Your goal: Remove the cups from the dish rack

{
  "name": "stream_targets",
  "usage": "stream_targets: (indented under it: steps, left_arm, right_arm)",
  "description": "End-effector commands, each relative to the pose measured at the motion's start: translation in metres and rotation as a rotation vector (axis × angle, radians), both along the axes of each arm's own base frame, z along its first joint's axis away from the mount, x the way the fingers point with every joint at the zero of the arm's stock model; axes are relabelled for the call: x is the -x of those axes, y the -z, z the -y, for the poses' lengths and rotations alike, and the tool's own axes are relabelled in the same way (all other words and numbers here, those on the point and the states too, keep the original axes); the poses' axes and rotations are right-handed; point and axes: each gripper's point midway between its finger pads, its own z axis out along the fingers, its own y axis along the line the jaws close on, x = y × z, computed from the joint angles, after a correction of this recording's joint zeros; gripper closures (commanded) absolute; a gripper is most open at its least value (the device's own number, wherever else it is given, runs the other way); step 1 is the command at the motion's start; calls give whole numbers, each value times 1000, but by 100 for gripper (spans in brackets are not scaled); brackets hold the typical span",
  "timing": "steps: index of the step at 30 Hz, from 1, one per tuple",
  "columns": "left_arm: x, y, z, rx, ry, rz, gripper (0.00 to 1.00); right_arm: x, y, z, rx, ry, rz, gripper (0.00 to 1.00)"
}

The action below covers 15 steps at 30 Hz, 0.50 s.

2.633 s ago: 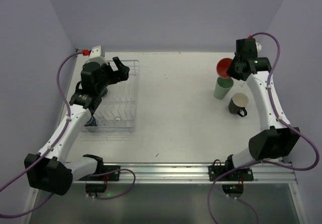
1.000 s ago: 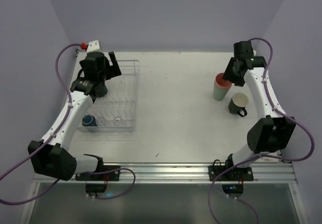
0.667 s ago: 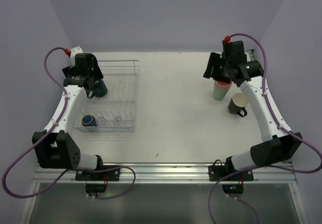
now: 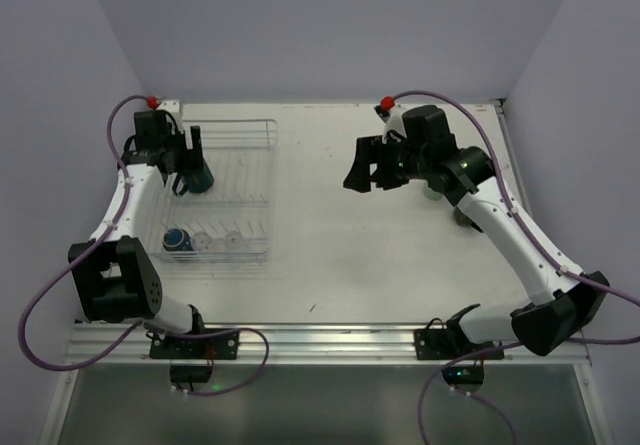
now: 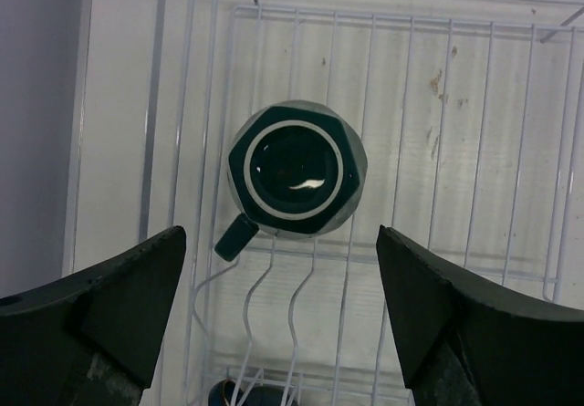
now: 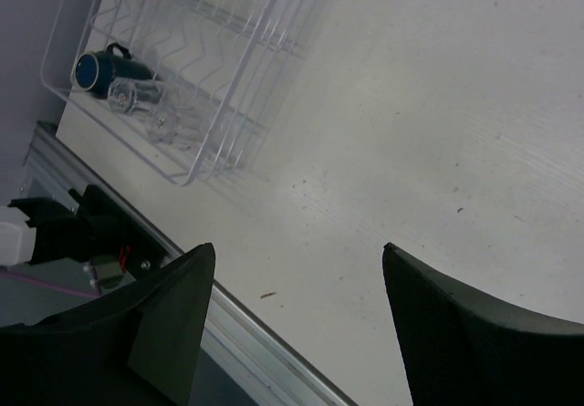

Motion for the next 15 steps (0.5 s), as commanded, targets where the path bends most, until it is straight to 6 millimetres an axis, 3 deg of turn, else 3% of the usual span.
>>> stream_targets:
  steps: [1, 4, 6, 7, 15]
  left_arm:
    - [-16, -16, 10, 22, 147, 27, 11]
    - [-21, -19, 16, 26, 203, 53, 8]
    - [-24, -11, 17, 35, 217, 15, 1]
    - [-26, 2, 15, 38, 214, -29, 0]
    - [-28, 16, 0, -24, 186, -90, 0]
  right_arm:
    - [20, -13, -21, -37, -106, 50, 24]
    - [32, -11, -28, -45, -138, 54, 23]
    - [37, -9, -32, -52, -158, 50, 23]
    - [38, -9, -33, -53, -160, 49, 23]
    - [37, 5, -35, -32, -158, 38, 23]
